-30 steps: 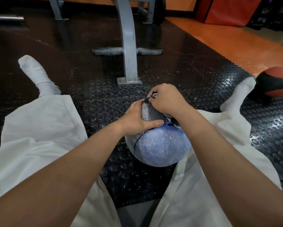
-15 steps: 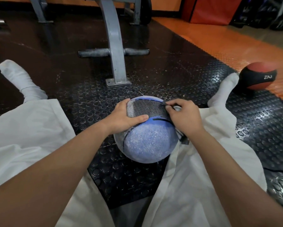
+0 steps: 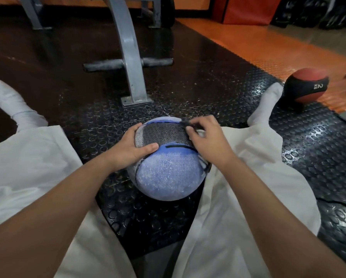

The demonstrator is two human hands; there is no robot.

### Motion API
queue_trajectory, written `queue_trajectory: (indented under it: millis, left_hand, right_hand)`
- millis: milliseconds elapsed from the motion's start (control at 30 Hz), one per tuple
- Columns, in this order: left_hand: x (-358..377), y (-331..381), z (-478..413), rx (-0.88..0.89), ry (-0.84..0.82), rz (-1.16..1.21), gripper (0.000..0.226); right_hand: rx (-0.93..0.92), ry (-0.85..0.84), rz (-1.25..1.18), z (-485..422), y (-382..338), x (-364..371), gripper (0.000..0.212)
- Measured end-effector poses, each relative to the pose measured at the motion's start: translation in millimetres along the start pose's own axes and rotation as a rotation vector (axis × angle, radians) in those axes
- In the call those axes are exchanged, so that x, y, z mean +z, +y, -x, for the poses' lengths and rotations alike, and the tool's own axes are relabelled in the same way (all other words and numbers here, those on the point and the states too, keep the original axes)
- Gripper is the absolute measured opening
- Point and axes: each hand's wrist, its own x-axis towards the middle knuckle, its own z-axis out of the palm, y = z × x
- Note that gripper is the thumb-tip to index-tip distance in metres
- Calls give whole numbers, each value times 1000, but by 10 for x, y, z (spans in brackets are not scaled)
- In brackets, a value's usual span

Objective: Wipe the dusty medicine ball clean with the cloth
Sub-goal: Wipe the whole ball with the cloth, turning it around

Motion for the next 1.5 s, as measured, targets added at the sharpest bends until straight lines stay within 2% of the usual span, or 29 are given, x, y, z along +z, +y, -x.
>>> queue_trajectory:
  millis: [67, 133, 233, 367, 467, 567, 667, 767, 933, 1000, 1100, 1200, 1367, 1500]
  left_hand:
    - [13, 19, -6, -10, 7, -7, 122]
    - [47, 69, -6, -10, 18, -30, 115]
    - [116, 150, -33, 4, 50, -70, 107]
    - [113, 198, -57, 6, 40, -103, 102]
    - [96, 201, -44, 3, 25, -103, 105]
    - [104, 202, -41, 1, 29, -73, 119]
    - [117, 184, -39, 9, 21, -88, 119]
    - [91, 175, -44, 9, 13, -104, 129]
    - [-6, 139, -19, -18, -32, -113, 143]
    - [3, 146, 2, -15, -38, -109, 142]
    - [80, 189, -2, -16, -18, -92, 125]
    - [145, 258, 2, 2, -4, -134, 113]
    - [139, 281, 56, 14, 0, -187, 114]
    - [54, 291, 122, -24, -14, -164, 125]
  right_hand:
    - [57, 49, -23, -17, 102, -16, 8]
    - [63, 83, -1, -49, 116, 8, 9]
    - [-52, 117, 68, -72, -3, 67, 12]
    - [-189, 30, 121, -59, -47, 32, 14]
    - [-59, 94, 37, -54, 139, -73, 10]
    - [57, 133, 15, -16, 219, -73, 9]
    - [-134, 114, 36, 41, 23, 32, 12]
    - [-337, -4, 153, 90, -196, 151, 17]
    - [-486, -205, 154, 121, -194, 50, 14]
    - [-438, -221, 110, 117, -86, -56, 13]
    - [-298, -113, 25, 98, 27, -161, 13]
    - [-255, -56, 78, -13, -41, -122, 8]
    - [-323, -170, 260, -299, -330, 67, 18]
    - [-303, -237, 250, -354, -315, -2, 16]
